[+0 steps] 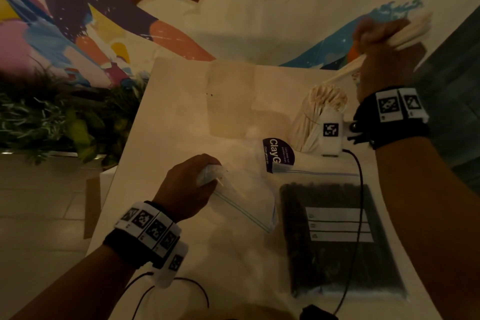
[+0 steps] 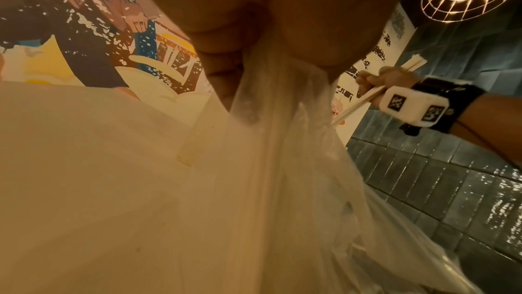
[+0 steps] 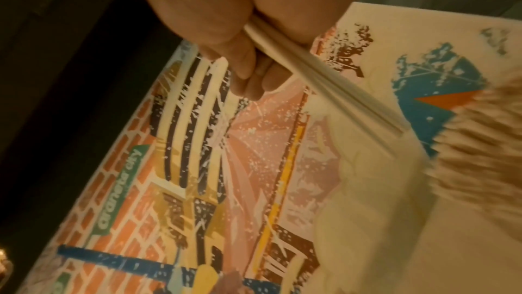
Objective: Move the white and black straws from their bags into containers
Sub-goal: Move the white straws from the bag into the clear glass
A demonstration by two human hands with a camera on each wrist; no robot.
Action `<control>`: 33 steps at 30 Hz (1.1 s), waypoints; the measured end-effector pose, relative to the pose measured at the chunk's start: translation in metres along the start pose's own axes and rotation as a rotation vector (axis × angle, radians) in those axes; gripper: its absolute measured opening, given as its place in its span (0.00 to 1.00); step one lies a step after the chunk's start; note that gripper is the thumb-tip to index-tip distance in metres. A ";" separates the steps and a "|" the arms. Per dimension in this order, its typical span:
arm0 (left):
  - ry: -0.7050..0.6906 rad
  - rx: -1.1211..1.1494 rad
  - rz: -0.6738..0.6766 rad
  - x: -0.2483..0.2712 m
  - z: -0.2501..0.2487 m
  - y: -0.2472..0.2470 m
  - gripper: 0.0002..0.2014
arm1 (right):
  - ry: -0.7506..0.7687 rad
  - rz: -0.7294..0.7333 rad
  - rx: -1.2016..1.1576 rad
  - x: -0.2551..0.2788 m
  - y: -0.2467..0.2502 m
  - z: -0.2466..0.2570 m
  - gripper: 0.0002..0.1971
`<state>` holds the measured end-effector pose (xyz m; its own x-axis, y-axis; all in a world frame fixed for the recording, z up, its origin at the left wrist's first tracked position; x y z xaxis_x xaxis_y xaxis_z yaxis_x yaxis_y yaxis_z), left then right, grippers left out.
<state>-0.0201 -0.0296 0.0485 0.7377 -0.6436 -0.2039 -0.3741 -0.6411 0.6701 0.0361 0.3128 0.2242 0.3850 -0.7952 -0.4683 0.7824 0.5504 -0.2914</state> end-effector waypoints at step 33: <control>-0.037 -0.003 -0.003 0.002 -0.003 0.001 0.11 | 0.141 0.034 0.893 -0.004 0.015 -0.042 0.31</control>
<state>-0.0180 -0.0305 0.0510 0.7174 -0.6567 -0.2326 -0.3700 -0.6421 0.6714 0.0261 0.3353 0.1867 0.3970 -0.7114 -0.5800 0.8831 0.1240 0.4524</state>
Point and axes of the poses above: each hand's wrist, its own x-axis away from the middle knuckle, its own y-axis out of the back of the hand, z = x × y, the point moved 8 cm from there along -x, towards the middle knuckle, and after that the axes turned 3 degrees about -z, right-handed, at the moved point
